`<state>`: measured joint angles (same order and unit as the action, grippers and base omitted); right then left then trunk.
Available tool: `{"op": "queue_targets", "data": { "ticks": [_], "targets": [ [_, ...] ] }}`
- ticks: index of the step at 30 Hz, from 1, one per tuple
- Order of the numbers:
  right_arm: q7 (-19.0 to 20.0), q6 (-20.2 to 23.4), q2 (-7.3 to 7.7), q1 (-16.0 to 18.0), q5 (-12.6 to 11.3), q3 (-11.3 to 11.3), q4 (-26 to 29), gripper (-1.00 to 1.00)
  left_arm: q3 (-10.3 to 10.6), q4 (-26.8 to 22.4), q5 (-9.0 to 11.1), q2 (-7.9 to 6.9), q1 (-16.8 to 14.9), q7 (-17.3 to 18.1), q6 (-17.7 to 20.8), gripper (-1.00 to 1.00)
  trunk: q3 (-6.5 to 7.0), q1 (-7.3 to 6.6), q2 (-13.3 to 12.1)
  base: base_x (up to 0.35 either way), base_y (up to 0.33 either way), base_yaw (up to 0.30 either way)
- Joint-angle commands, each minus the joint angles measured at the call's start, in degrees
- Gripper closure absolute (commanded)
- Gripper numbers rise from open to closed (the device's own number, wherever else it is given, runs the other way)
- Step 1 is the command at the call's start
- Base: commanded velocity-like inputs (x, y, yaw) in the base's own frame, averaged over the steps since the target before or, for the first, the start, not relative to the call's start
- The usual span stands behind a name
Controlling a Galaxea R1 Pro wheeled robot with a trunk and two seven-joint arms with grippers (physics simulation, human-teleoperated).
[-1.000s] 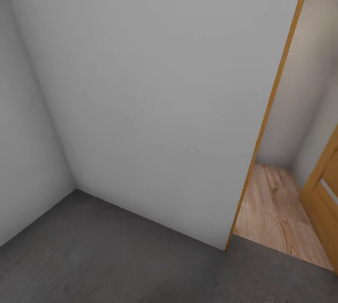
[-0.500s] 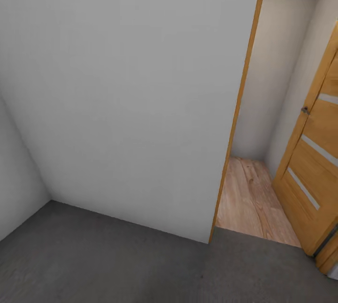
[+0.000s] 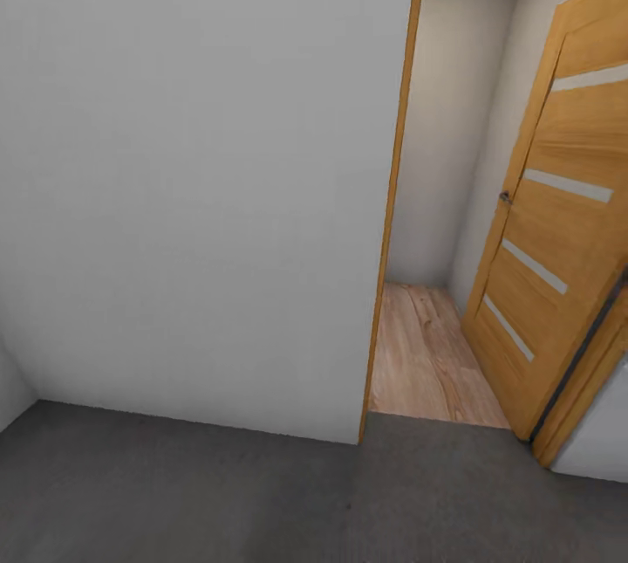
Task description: Move the two storage containers from the living room to the garage. In the garage, place one container on the floor and stack the other container on top of it (either order is fine).
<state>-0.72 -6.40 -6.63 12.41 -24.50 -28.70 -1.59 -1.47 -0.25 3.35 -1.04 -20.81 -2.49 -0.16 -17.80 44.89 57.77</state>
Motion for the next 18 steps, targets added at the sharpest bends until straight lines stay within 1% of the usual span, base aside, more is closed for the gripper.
{"op": "queue_targets", "data": {
  "ticks": [1, 18],
  "targets": [
    [-0.1, -0.3, -0.05, 0.1, -0.5, -0.5, -0.2, -1.00, -0.1, 0.0, 0.3, -0.01, 0.0, -0.1, 0.0, -1.00, -0.07, 0.00, 0.0, 0.000, 0.000, -0.289],
    [-0.1, -0.3, -0.05, 0.1, -0.5, -0.5, -0.2, -1.00, -0.1, 0.0, 0.4, -0.01, 0.0, -0.1, 0.0, -1.00, -0.07, 0.00, 0.0, 0.000, 0.000, -0.289]
  ]
}}
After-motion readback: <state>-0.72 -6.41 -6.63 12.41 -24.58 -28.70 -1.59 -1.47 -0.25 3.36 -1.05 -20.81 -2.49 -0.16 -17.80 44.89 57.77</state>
